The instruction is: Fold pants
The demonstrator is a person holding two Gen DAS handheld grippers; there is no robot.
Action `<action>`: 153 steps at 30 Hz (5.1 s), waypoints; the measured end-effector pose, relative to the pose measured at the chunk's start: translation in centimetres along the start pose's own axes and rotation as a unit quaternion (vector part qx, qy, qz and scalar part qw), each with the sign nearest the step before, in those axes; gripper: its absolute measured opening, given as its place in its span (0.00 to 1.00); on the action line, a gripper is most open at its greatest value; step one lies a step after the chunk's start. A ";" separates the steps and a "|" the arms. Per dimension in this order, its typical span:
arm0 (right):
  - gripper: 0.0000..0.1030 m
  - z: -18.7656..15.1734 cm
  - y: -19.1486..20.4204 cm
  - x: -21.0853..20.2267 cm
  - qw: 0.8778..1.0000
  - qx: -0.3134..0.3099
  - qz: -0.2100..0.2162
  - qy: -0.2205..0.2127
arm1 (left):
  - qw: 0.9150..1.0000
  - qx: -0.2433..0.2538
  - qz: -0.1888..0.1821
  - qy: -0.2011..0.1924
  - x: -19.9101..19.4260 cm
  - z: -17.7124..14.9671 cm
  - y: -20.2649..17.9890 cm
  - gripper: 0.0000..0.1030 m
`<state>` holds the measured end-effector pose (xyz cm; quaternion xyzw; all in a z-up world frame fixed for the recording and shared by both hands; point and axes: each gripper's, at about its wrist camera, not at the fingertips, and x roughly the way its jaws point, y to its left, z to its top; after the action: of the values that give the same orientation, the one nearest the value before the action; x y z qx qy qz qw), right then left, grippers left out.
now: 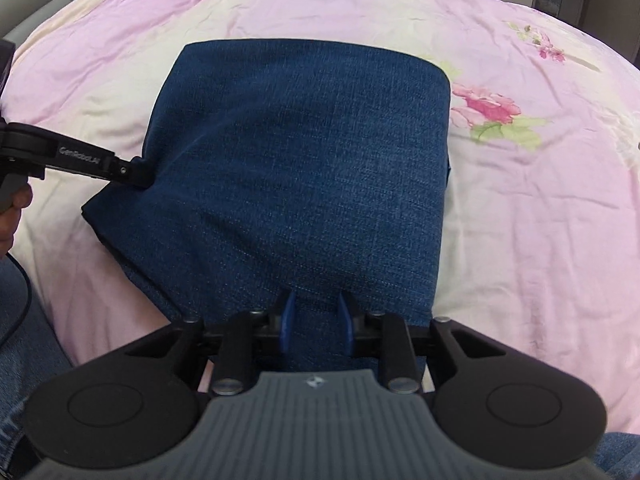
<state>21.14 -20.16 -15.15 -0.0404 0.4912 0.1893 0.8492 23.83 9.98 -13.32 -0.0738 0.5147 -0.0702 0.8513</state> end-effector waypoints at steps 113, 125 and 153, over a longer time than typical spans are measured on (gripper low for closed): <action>0.14 16.7 -0.2 3.6 0.891 0.292 0.347 -0.022 | 0.968 -0.196 -0.144 -0.058 -11.2 4.9 20.0 0.27; 0.14 18.9 6.6 15.1 0.887 0.290 0.358 0.033 | 0.961 -0.243 -0.128 -0.032 -5.3 3.0 28.8 0.27; 0.57 22.1 10.8 2.9 0.983 0.029 0.164 -0.077 | 0.982 -0.032 0.094 -0.159 -22.9 3.7 18.7 0.43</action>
<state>36.62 -3.75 -5.05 0.0798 0.4296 0.3148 0.8426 17.40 32.91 4.49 -0.0626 0.3797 0.0391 0.9222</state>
